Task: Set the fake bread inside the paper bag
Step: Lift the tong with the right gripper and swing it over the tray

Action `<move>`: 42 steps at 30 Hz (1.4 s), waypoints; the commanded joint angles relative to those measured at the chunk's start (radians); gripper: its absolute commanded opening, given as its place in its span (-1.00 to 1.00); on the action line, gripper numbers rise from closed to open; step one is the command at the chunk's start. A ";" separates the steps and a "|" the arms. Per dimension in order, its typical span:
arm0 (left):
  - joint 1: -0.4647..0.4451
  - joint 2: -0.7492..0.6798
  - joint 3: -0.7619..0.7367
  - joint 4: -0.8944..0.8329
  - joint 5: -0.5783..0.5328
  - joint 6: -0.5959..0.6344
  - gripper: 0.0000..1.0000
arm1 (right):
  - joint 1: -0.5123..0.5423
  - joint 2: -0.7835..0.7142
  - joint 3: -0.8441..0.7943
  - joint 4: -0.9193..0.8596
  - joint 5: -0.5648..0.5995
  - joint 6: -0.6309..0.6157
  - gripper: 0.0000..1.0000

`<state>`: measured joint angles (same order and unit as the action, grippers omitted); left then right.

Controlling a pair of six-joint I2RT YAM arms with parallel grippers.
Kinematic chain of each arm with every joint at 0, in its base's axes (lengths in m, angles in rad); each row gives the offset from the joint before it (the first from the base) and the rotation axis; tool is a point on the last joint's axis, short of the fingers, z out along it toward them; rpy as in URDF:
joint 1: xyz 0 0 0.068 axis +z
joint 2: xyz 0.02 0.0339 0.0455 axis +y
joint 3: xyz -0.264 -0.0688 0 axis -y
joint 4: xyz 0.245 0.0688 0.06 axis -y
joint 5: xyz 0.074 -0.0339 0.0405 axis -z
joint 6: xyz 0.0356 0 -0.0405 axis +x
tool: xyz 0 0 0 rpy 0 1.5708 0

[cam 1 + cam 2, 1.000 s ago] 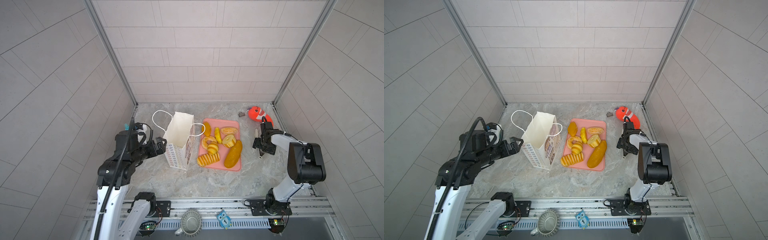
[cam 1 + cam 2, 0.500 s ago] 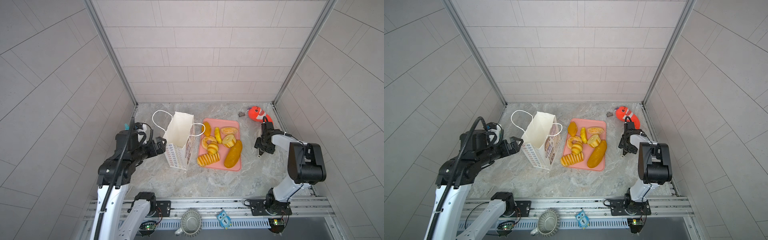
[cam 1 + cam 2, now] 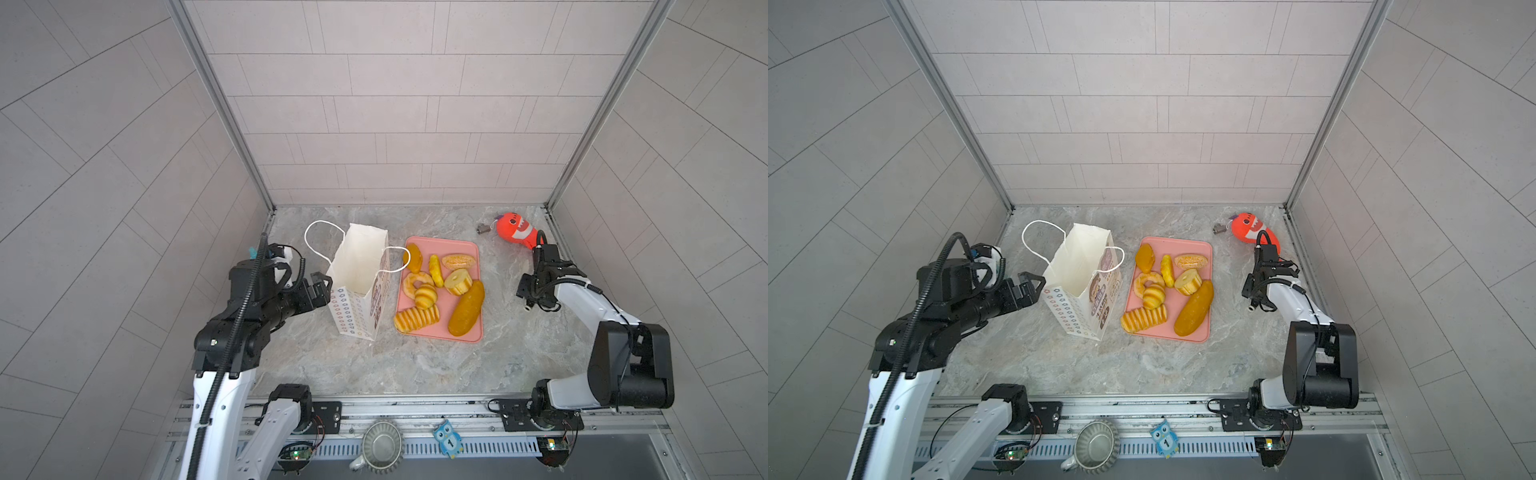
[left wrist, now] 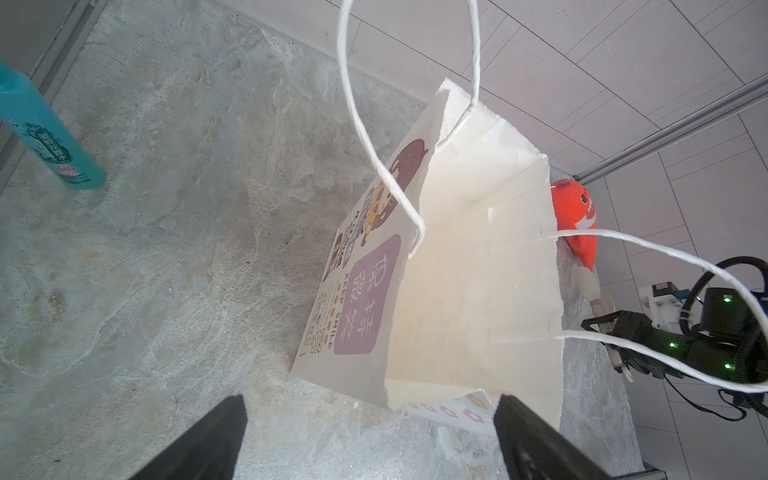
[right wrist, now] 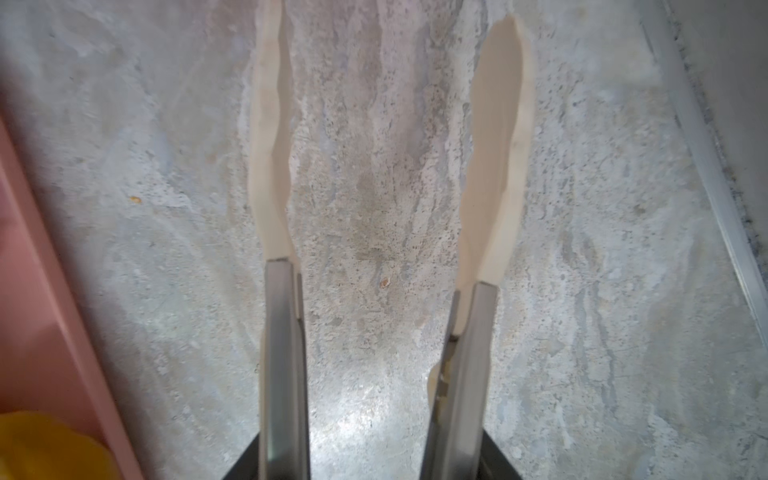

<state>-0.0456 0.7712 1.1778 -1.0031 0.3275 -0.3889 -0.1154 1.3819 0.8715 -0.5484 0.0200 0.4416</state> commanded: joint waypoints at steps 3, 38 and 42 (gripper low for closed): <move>0.006 -0.002 0.020 -0.010 -0.011 0.015 1.00 | 0.028 -0.109 -0.038 -0.009 -0.077 -0.048 0.08; 0.013 0.160 0.234 -0.159 -0.161 0.098 1.00 | 0.446 -0.289 0.284 -0.406 -0.175 -0.136 -0.03; 0.014 0.184 0.253 -0.181 -0.127 0.113 1.00 | 0.503 -0.289 0.325 -0.467 -0.136 -0.141 -0.05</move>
<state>-0.0383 0.9424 1.4010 -1.1419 0.1825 -0.3042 0.3595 1.1126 1.1599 -0.9356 -0.1585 0.3180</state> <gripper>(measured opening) 0.998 0.480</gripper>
